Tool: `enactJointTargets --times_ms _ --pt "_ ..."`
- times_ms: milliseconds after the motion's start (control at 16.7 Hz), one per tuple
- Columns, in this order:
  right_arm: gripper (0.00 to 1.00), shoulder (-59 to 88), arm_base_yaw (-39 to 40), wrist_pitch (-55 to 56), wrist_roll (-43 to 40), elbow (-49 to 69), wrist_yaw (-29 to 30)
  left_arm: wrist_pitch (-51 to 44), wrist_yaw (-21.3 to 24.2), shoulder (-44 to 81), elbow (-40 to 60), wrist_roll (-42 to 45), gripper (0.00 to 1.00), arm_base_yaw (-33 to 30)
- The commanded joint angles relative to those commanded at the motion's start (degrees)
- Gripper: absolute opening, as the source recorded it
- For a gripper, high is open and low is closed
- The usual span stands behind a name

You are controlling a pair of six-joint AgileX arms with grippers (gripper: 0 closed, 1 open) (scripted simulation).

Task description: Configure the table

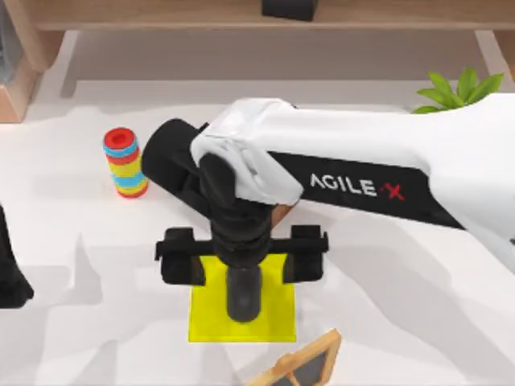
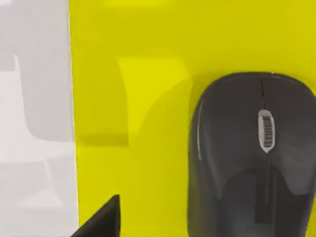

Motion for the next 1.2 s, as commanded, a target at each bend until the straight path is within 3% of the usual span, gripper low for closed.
enactJointTargets --times_ms 240,540,840,1200 --pt "1.0 -1.9 -1.0 2.0 -2.1 -1.5 -0.6 0.0 0.0 0.0 0.0 0.0 1.0 0.0" --pt "1.0 -10.7 -7.4 13.6 -13.7 -9.9 -4.2 0.0 0.0 0.0 0.0 0.0 1.0 0.0" --pt "1.0 -23.0 -19.5 34.2 -33.0 -23.8 -10.2 0.0 0.0 0.0 0.0 0.0 1.0 0.0" --pt "1.0 -36.4 -38.9 66.3 -61.6 -45.1 -19.5 0.0 0.0 0.0 0.0 0.0 1.0 0.0"
